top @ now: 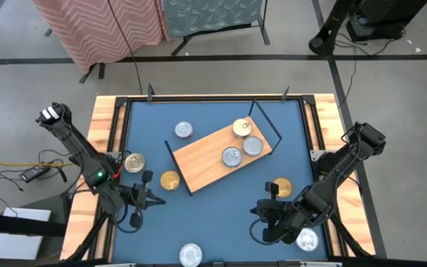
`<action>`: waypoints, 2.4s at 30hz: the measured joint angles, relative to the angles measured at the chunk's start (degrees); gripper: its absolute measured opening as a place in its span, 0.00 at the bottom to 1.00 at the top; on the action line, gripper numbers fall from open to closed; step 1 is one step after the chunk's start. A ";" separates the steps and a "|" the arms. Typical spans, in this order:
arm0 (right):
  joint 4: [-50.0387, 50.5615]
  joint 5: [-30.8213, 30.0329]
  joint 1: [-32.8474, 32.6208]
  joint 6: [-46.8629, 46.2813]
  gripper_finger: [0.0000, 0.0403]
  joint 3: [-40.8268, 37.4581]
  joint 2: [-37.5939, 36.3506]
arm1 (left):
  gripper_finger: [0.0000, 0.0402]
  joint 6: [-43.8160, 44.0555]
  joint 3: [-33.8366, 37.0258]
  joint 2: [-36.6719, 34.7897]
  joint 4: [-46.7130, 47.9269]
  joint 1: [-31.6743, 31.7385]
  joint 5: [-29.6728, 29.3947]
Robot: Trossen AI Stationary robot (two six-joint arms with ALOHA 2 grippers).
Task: Stack canned seafood by type on shelf
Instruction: Put the red tuna can on the shelf
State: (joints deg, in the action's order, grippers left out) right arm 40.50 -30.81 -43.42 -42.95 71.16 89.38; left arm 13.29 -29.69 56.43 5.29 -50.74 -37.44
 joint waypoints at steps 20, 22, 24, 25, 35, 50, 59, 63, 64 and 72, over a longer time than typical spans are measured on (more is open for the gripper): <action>16.75 5.83 3.54 -15.18 0.02 0.00 0.00 | 0.01 -8.91 0.00 0.96 0.14 0.00 0.64; 20.40 7.15 3.24 -19.01 0.02 0.00 0.00 | 0.01 -8.93 0.00 0.96 0.14 0.00 0.64; 22.82 8.41 2.85 -21.77 0.02 0.00 0.00 | 0.01 -8.86 0.00 0.96 0.14 0.00 0.64; 23.45 8.79 2.59 -22.79 0.02 0.00 0.00 | 0.01 -8.82 0.00 0.96 0.14 0.00 0.64; 19.59 12.76 -1.13 -31.65 0.02 0.00 1.85 | 0.01 -10.10 0.00 0.94 -1.76 0.00 0.67; 16.36 21.88 -12.69 -54.56 0.02 -0.34 5.23 | 0.01 -10.33 0.00 0.96 -2.65 0.00 2.17; 3.47 25.00 -16.58 -62.75 0.02 -8.45 5.20 | 0.01 -10.44 0.00 0.98 -2.94 0.00 2.17; 0.68 27.43 -17.49 -65.45 0.02 -11.68 5.20 | 0.01 -10.35 0.00 0.98 -3.12 0.00 2.17; 0.39 27.94 -17.62 -65.74 0.02 -11.98 5.20 | 0.01 -10.33 0.00 0.98 -3.13 0.00 2.17; 1.93 29.40 -17.75 -66.54 0.02 -12.26 5.19 | 0.01 -10.31 0.00 0.98 -3.29 0.00 2.17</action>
State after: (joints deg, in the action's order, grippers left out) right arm 42.44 -1.41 -61.17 -109.49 58.90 94.57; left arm 2.98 -29.69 57.41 2.00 -50.74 -35.27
